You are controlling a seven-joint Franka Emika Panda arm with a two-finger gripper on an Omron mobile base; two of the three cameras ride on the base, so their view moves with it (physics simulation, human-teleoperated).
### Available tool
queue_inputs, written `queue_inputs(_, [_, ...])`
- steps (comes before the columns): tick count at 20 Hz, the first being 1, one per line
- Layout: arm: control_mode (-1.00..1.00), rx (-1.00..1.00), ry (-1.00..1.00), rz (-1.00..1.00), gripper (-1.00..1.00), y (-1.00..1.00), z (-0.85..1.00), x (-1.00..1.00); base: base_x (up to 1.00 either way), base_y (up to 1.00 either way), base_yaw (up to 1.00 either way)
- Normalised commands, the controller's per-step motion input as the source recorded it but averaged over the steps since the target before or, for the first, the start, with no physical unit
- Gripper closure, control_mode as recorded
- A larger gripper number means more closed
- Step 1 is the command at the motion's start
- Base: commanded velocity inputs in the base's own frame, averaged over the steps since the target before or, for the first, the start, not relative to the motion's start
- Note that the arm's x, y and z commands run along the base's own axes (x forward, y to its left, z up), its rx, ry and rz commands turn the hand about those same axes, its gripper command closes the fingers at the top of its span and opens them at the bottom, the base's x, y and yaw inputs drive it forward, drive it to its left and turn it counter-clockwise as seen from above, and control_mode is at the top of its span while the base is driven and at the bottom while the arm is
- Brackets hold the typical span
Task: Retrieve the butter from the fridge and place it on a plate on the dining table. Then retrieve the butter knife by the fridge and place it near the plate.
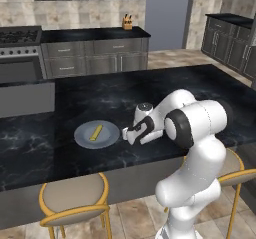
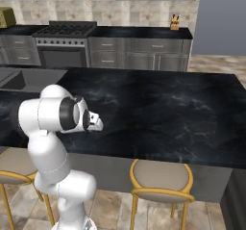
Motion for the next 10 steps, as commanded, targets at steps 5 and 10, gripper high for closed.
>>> queue_inputs(5, [-1.0,0.0,-0.04,0.0,1.0,0.0,-0.11,0.17,0.0,0.0,0.0])
queue_inputs(10, [-1.0,0.01,0.0,0.0,1.0,0.0,-0.03,0.38,0.0,0.0,0.0])
